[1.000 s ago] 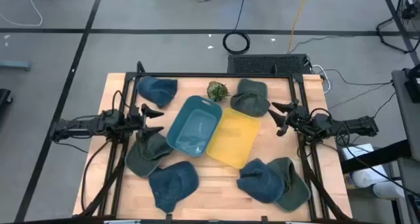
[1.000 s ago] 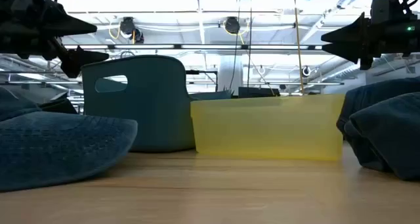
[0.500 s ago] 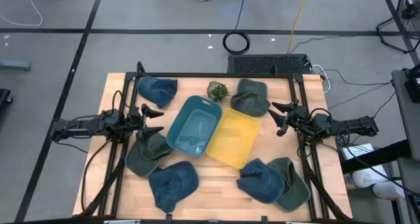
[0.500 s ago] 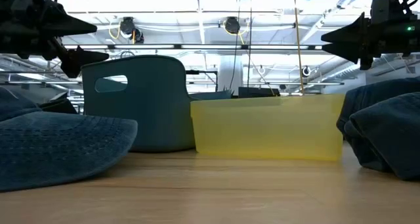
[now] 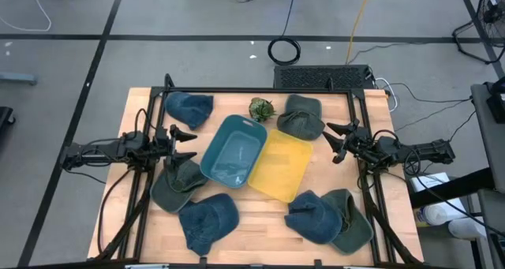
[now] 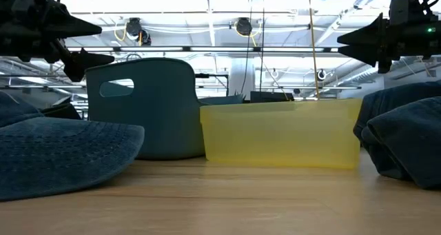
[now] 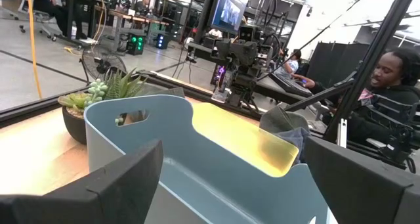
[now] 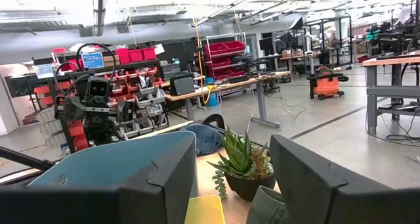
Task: Pick & Place hat
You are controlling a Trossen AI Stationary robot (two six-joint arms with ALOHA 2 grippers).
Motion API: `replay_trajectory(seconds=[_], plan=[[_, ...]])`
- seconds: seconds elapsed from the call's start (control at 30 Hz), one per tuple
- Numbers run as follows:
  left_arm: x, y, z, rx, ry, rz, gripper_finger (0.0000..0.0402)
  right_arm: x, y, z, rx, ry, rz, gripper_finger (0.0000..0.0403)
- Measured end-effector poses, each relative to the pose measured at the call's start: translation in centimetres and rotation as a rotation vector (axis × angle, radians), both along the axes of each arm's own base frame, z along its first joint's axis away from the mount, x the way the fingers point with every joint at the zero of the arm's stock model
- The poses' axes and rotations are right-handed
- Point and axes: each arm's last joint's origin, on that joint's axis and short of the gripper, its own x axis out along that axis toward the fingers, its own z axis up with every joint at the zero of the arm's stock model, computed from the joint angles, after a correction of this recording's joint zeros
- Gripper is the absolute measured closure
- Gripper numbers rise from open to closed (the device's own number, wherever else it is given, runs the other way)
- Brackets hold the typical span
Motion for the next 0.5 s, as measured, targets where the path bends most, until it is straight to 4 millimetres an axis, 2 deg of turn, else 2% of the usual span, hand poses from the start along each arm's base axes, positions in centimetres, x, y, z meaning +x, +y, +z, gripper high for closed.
replay_trajectory(seconds=[0.5], plan=[[0.00, 0.02, -0.01, -0.056, -0.006, 0.006, 0.0023, 0.00, 0.00, 0.00, 0.000, 0.000, 0.000, 0.0216]])
